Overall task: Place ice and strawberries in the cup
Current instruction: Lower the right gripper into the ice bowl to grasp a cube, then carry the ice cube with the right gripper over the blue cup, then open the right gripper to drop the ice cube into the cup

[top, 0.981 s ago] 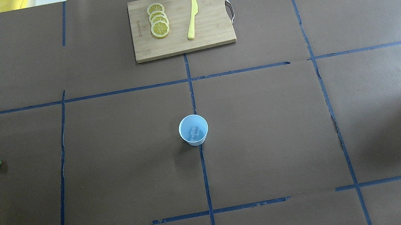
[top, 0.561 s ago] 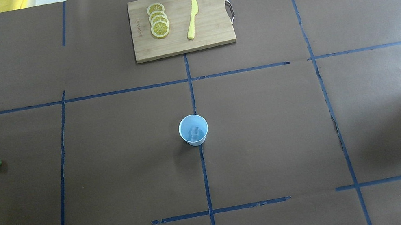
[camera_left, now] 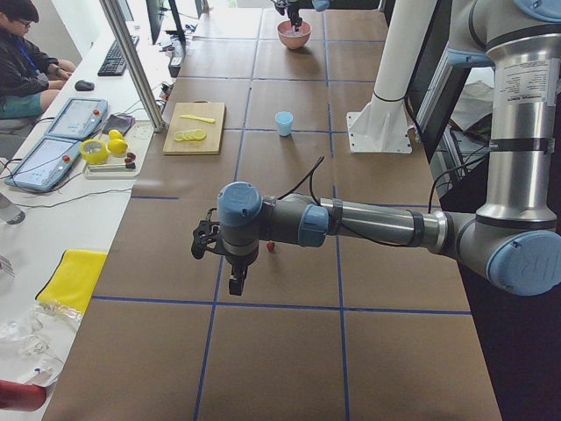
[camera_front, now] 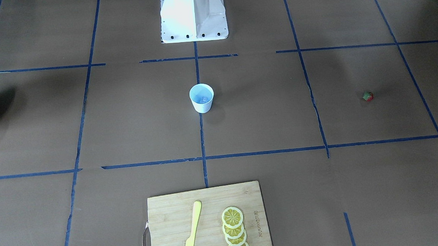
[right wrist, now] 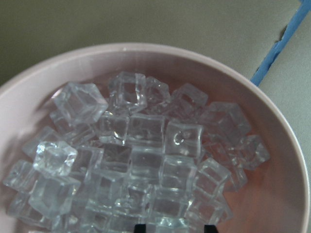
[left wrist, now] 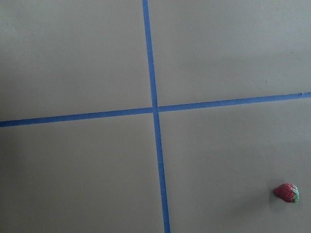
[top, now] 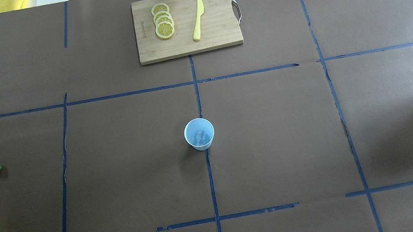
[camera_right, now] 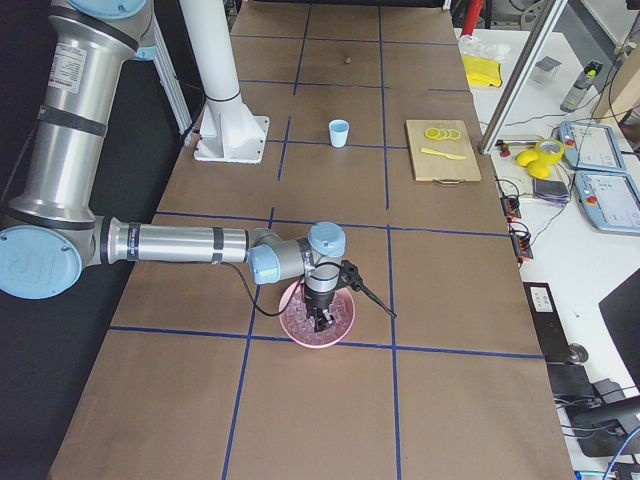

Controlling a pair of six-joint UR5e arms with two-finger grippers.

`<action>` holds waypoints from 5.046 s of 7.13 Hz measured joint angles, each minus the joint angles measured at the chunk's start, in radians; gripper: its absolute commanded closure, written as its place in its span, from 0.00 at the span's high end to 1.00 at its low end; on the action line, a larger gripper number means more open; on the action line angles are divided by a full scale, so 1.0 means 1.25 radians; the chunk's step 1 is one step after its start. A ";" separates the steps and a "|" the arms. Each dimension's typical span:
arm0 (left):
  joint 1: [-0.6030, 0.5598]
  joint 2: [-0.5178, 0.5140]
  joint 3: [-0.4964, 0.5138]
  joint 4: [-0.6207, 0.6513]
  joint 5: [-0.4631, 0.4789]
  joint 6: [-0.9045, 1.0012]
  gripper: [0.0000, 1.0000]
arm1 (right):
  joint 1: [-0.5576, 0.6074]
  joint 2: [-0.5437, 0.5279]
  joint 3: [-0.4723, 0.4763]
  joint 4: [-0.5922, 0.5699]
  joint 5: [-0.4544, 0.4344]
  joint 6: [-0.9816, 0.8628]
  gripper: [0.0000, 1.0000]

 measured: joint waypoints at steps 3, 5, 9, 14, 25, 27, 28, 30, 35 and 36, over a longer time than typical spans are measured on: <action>0.000 0.006 -0.014 0.002 -0.001 0.000 1.00 | 0.001 -0.004 0.004 0.001 0.001 0.000 0.00; -0.001 0.008 -0.017 0.004 -0.007 0.000 1.00 | 0.002 -0.005 0.014 -0.002 0.001 0.001 0.00; -0.001 0.010 -0.019 0.006 -0.019 0.000 1.00 | 0.007 0.053 0.158 -0.168 0.028 0.016 0.00; 0.002 0.008 -0.015 0.003 -0.013 0.002 1.00 | -0.095 0.375 0.203 -0.393 0.093 0.304 0.00; 0.006 0.008 0.012 0.000 -0.008 0.011 1.00 | -0.500 0.898 -0.098 -0.393 -0.124 0.938 0.00; 0.006 0.008 0.012 0.000 -0.008 0.011 1.00 | -0.520 0.912 -0.113 -0.392 -0.134 0.959 0.00; 0.006 0.008 0.012 0.000 -0.008 0.011 1.00 | -0.534 0.918 -0.119 -0.391 -0.145 0.968 0.00; 0.006 0.009 0.012 0.000 -0.008 0.011 1.00 | -0.554 0.942 -0.153 -0.391 -0.163 0.974 0.01; 0.006 0.009 0.013 0.000 -0.008 0.010 1.00 | -0.565 0.953 -0.172 -0.372 -0.169 0.974 0.62; 0.006 0.008 0.013 0.000 -0.008 0.010 1.00 | -0.565 0.953 -0.172 -0.365 -0.170 0.974 0.69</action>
